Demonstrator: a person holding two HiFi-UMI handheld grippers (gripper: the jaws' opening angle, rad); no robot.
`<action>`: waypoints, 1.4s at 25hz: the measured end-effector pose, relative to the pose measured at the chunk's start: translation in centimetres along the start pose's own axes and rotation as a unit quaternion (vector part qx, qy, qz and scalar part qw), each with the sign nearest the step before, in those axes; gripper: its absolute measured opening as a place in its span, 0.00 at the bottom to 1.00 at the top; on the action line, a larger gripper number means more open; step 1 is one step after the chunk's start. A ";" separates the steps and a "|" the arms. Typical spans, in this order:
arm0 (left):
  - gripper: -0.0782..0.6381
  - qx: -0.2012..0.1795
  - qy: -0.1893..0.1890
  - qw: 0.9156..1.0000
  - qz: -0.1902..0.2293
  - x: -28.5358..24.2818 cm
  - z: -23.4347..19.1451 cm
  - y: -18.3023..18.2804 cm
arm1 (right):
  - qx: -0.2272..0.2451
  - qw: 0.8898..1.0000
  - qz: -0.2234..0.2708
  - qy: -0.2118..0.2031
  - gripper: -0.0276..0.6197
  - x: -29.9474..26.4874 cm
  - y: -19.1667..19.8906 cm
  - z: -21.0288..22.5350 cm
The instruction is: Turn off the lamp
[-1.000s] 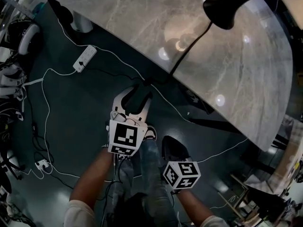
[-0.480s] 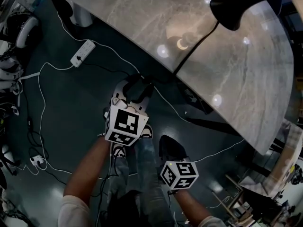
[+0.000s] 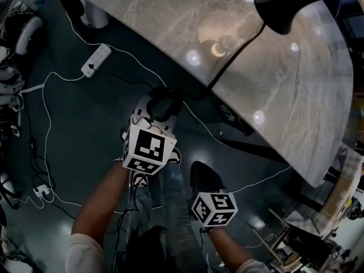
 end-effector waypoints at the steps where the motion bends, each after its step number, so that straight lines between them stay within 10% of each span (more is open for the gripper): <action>1: 0.26 -0.001 -0.002 1.000 0.000 0.0 0.0 0.0 | 0.000 1.000 0.000 0.001 0.04 0.0 0.0 0.0; 35: 0.24 0.003 -0.024 1.000 0.013 -0.1 0.2 0.0 | 0.000 1.000 -0.003 0.005 0.04 0.4 0.7 0.3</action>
Point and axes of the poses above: the fingertips, and each gripper's own axes: x backward along the fingers, z to its right, y out of its underside, the point moved 5 cm from there along x, backward along the fingers, and after that the axes turned 14 degrees about z, right-handed, at the moved point
